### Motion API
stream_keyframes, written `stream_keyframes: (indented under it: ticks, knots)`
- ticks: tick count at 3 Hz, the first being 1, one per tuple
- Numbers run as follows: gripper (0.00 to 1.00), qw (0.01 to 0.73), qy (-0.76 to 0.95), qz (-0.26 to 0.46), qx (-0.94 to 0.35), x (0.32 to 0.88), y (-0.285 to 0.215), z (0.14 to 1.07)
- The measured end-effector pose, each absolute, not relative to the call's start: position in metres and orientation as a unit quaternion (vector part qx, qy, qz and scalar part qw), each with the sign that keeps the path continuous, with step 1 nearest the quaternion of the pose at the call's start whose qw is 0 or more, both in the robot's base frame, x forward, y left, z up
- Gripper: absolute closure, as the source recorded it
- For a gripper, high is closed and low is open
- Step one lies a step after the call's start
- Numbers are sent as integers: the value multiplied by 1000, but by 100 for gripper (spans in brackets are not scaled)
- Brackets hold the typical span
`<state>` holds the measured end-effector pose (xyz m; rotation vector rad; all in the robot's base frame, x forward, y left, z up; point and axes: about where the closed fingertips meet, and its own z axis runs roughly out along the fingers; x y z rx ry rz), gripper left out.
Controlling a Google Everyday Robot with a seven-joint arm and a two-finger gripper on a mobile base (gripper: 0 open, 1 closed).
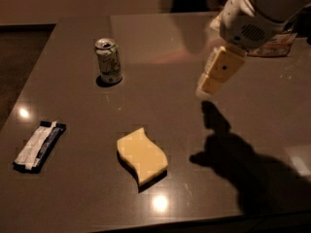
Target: Knock 7up can over
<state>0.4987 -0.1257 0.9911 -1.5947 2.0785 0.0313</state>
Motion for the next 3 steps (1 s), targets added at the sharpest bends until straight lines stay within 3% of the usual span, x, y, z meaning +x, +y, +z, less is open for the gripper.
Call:
stream_keyframes:
  ticks: [3]
  knots:
    - [0, 330, 730, 129, -585, 593, 10, 955]
